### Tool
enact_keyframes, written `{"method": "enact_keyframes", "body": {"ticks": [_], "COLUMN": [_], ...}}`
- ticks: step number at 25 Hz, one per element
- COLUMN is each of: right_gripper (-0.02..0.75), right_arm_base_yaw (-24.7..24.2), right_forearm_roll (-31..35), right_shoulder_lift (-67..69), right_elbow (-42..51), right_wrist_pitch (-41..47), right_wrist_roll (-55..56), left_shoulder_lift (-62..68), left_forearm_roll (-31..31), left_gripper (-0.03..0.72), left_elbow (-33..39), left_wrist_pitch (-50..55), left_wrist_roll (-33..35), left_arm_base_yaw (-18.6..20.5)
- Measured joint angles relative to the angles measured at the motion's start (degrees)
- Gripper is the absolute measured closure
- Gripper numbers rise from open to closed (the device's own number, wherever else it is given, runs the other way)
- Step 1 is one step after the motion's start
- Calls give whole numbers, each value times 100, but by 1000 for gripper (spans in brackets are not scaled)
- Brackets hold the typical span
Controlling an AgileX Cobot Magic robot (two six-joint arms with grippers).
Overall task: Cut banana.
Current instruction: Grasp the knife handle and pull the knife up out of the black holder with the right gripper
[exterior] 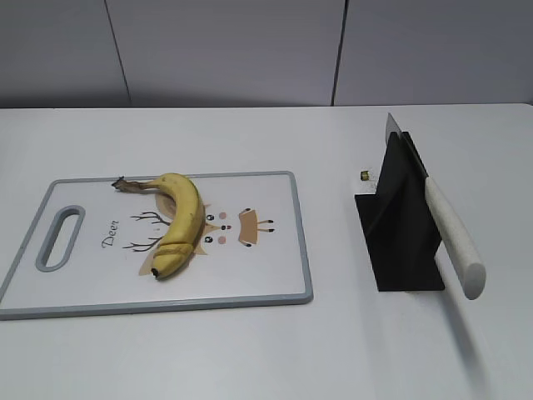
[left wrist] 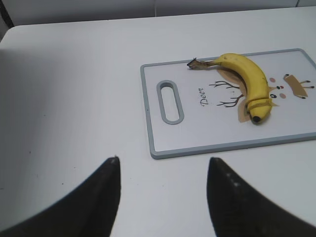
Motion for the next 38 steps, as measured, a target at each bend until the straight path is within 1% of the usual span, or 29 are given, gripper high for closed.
{"method": "enact_keyframes", "body": {"ticks": [33,38], "right_gripper": [153,153], "right_arm_base_yaw": [0,0], "right_forearm_roll": [12,442], "right_shoulder_lift": [0,0], "right_elbow": [0,0], "right_wrist_pitch": [0,-93], "right_wrist_roll": [-2,-12], "left_shoulder_lift": [0,0], "left_forearm_roll": [0,0], "left_gripper": [145,145], "left_elbow": [0,0], "left_wrist_pitch": [-5,-5], "left_wrist_roll": [0,0], "left_arm_base_yaw": [0,0]}}
